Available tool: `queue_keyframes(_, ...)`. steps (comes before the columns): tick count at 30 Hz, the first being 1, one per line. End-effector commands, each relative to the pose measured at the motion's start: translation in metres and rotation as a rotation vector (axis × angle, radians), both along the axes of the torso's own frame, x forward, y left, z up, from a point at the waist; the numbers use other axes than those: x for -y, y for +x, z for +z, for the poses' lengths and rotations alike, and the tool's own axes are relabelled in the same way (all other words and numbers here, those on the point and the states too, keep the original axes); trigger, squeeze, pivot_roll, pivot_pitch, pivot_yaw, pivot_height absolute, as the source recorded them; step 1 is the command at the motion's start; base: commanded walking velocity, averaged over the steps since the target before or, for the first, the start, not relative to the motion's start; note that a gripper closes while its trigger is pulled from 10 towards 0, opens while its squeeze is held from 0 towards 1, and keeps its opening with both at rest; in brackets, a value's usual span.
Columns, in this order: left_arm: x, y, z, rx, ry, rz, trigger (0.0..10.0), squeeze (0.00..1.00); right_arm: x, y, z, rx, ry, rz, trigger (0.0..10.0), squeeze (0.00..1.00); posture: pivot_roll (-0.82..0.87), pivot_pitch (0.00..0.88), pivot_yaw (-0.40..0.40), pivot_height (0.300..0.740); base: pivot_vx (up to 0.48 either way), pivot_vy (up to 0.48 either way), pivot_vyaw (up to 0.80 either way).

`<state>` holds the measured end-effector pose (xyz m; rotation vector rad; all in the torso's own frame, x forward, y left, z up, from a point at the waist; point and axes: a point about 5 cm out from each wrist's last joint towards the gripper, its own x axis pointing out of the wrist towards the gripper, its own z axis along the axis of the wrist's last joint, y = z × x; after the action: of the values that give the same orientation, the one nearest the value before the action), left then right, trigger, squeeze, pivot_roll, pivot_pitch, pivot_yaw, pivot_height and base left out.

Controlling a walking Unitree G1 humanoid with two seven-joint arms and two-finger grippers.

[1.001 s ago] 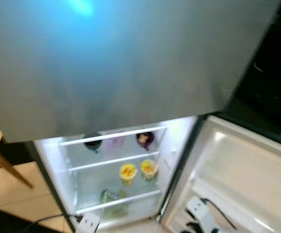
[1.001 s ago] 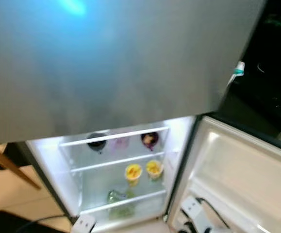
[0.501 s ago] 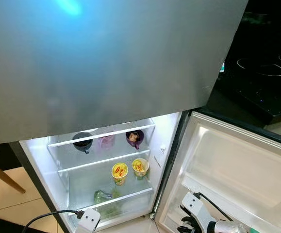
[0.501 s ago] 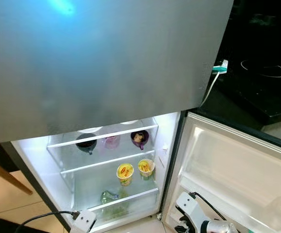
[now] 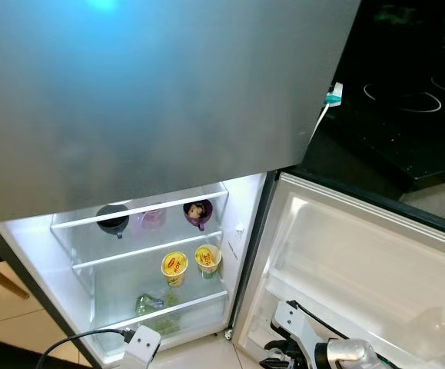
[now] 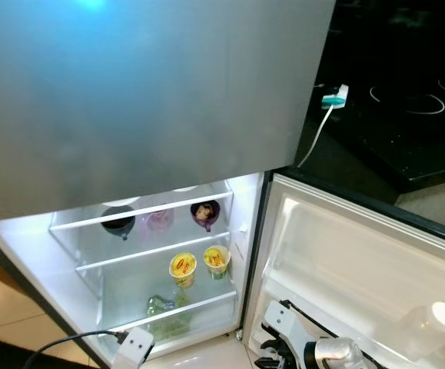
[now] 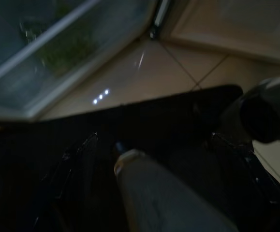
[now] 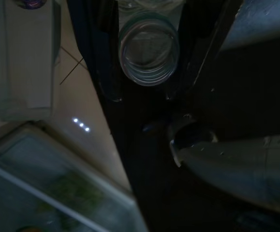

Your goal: Restocking fridge

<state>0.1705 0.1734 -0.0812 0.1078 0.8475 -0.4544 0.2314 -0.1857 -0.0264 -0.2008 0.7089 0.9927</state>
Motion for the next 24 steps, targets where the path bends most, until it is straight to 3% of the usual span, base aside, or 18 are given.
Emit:
queue_keyframes(1, 0.000, -0.004, -0.003, -0.024, 0.002, 0.005, 10.0, 0.00, 0.011, 0.014, 0.013, 0.057, 0.040, -0.076, 10.0, 0.00, -0.03, 0.030, -0.062, 0.740, 0.000, 0.000, 0.00)
queue_keyframes(6, 0.001, -0.007, -0.005, -0.042, 0.013, -0.001, 10.0, 0.00, 0.009, 0.015, 0.016, 0.049, 0.076, -0.065, 10.0, 0.00, -0.03, 0.030, -0.062, 0.740, -0.146, 0.000, 0.00)
queue_keyframes(24, 0.001, -0.007, -0.004, -0.040, 0.010, 0.009, 10.0, 0.00, -0.003, 0.006, 0.016, -0.025, 0.186, 0.037, 10.0, 0.00, -0.03, 0.034, -0.064, 0.740, -0.433, 0.000, 0.00)
